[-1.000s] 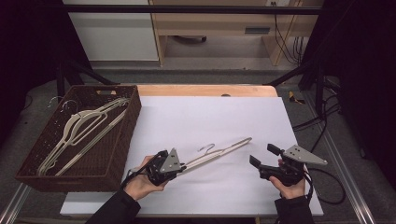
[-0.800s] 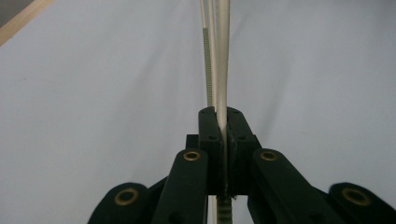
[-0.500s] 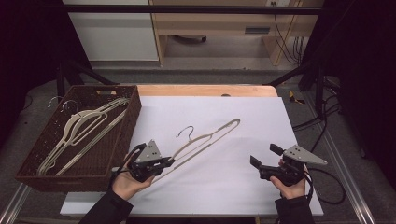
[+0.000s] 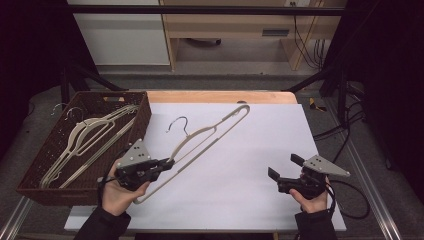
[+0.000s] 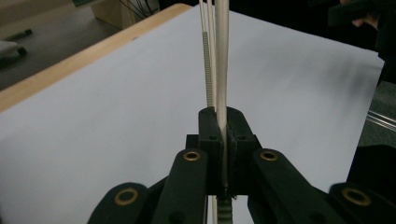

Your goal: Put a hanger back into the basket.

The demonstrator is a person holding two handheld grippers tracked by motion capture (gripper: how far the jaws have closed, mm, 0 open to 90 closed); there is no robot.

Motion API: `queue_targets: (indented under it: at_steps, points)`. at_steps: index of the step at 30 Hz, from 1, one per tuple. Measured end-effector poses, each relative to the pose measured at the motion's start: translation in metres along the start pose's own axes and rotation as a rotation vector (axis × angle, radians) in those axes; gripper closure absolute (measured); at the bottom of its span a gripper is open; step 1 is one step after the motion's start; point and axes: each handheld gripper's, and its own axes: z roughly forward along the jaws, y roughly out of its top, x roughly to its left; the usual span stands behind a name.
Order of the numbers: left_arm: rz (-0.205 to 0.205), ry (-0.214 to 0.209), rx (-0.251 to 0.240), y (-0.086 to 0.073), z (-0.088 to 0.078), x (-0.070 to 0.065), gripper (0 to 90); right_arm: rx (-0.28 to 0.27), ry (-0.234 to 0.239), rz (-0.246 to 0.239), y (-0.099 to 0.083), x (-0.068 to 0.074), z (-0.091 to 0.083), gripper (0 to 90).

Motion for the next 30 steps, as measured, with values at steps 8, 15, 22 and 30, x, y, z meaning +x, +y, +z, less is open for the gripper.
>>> queue_targets:
  at_steps: [8, 15, 22, 30]
  points:
    - [0.024, 0.025, -0.015, 0.033, -0.038, 0.014, 86.8, -0.002, 0.001, -0.002, 0.001, 0.0, 0.0, 4.0]
    - [0.032, 0.066, -0.018, 0.049, -0.067, 0.042, 86.8, -0.003, -0.003, -0.007, 0.0, 0.001, 0.001, 3.8]
    - [0.051, 0.085, 0.027, 0.048, -0.08, 0.068, 86.8, 0.001, 0.003, -0.011, 0.0, 0.001, 0.001, 3.2]
    - [0.049, 0.137, 0.09, 0.035, -0.09, 0.094, 86.7, 0.008, 0.003, -0.015, 0.0, 0.001, 0.003, 2.4]
